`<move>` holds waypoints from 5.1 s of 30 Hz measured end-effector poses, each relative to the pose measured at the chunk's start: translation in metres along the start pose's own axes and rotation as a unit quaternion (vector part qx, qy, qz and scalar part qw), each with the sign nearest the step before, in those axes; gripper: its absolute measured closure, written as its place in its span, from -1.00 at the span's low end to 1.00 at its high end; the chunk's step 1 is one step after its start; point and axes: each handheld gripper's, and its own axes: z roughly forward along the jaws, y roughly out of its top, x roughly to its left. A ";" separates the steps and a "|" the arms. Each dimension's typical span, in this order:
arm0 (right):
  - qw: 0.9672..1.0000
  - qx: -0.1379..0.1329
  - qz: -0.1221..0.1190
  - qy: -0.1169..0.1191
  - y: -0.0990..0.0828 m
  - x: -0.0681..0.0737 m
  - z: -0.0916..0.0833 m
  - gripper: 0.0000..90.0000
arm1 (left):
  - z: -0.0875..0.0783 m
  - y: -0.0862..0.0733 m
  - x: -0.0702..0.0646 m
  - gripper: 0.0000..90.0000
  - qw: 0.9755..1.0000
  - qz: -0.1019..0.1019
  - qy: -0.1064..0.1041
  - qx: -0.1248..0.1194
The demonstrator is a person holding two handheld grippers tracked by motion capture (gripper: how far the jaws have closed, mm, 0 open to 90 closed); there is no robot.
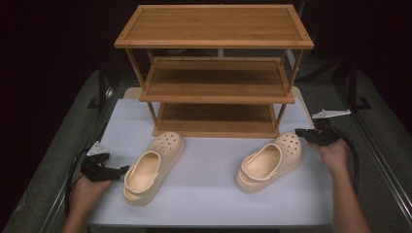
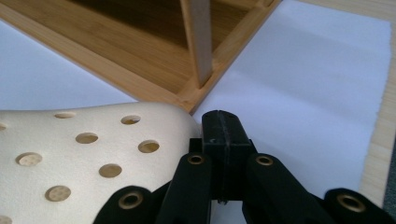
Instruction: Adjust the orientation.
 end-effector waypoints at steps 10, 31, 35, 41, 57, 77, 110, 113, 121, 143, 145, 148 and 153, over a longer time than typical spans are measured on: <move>0.999 0.011 -0.037 0.008 0.004 0.033 0.006 1.00 | 0.000 0.000 0.000 -0.97 1.000 0.000 0.000 0.000; 0.998 0.000 -0.056 0.014 -0.003 0.065 -0.001 1.00 | 0.000 0.000 0.000 -0.97 1.000 0.000 0.000 0.001; 0.999 0.000 -0.051 0.003 -0.014 0.064 -0.018 1.00 | 0.000 0.000 0.000 -0.97 1.000 0.000 0.000 0.000; 0.999 -0.009 -0.046 0.006 -0.034 0.068 -0.040 1.00 | 0.000 0.000 0.000 -0.97 1.000 0.000 0.000 0.000; 0.998 0.010 -0.051 0.044 -0.071 0.101 -0.044 1.00 | 0.000 0.000 0.000 -0.97 1.000 0.001 0.000 0.000; 0.997 0.032 -0.063 0.032 -0.067 0.095 -0.027 1.00 | 0.000 0.000 0.000 -0.97 1.000 0.000 -0.001 0.000; 0.993 0.039 -0.088 0.068 -0.029 0.103 0.017 1.00 | 0.000 0.000 0.000 -0.97 1.000 0.000 0.000 0.000; 0.993 0.041 -0.088 0.069 -0.026 0.104 0.019 1.00 | 0.000 0.000 0.000 -0.97 1.000 0.000 0.000 0.000; 0.991 0.046 -0.105 0.070 -0.014 0.111 0.032 1.00 | 0.000 0.000 0.000 -0.97 1.000 -0.001 -0.001 0.000; 0.985 0.051 -0.133 0.093 0.019 0.139 0.072 1.00 | 0.000 0.000 0.000 -0.97 1.000 0.000 -0.001 0.000; 0.985 0.047 -0.136 0.097 0.021 0.143 0.075 1.00 | 0.000 0.000 0.000 -0.97 1.000 0.000 -0.001 0.000; 0.984 0.046 -0.139 0.102 0.025 0.148 0.080 1.00 | 0.000 0.000 0.000 -0.97 1.000 -0.001 -0.001 0.000; 0.983 0.045 -0.141 0.108 0.030 0.156 0.086 1.00 | 0.000 0.000 0.000 -0.97 1.000 -0.001 -0.001 0.000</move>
